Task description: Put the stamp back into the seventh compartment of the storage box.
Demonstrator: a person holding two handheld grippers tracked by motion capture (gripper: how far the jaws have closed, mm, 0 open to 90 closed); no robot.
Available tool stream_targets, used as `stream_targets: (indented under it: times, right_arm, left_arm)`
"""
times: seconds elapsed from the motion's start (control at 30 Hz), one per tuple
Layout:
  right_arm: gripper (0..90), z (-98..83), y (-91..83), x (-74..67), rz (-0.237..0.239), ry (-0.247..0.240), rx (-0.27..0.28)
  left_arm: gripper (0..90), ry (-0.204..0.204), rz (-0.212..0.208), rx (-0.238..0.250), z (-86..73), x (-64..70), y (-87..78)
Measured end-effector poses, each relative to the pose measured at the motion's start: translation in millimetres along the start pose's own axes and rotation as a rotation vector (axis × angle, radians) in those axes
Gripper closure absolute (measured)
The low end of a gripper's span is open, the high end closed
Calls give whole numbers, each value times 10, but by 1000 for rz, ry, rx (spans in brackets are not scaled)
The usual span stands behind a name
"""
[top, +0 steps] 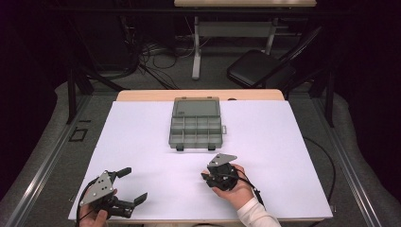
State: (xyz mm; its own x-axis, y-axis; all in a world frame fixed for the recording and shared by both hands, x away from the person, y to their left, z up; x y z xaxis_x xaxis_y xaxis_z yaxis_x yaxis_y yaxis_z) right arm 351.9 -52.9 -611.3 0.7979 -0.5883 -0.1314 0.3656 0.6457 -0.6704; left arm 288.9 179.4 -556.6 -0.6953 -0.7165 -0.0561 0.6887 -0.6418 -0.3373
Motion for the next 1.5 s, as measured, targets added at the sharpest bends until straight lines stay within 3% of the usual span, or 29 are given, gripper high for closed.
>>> stream_targets:
  times: [0.7, 1.5]
  right_arm:
    - [746, -43, 43, -9, 18, 5, -17]
    - [762, -49, 43, -5, 1, -6, -22]
  left_arm:
    - [8, -1, 0, -4, -6, 0, 5]
    - [8, 1, 0, -5, -7, 3, 5]
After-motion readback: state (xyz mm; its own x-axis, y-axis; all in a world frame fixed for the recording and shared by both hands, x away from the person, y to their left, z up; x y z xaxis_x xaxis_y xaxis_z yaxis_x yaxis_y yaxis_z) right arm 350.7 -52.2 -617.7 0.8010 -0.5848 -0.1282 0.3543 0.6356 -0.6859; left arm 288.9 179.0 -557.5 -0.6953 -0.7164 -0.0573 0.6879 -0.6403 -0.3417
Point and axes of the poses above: each handheld gripper's, and its own axes: y roughly forward along the jaws, z roughly out of its top, x roughly to its right, the point moved 10 cm from there along y, roughly forward along the jaws, and after that the axes turned 10 degrees about z, right-handed, at the moved point
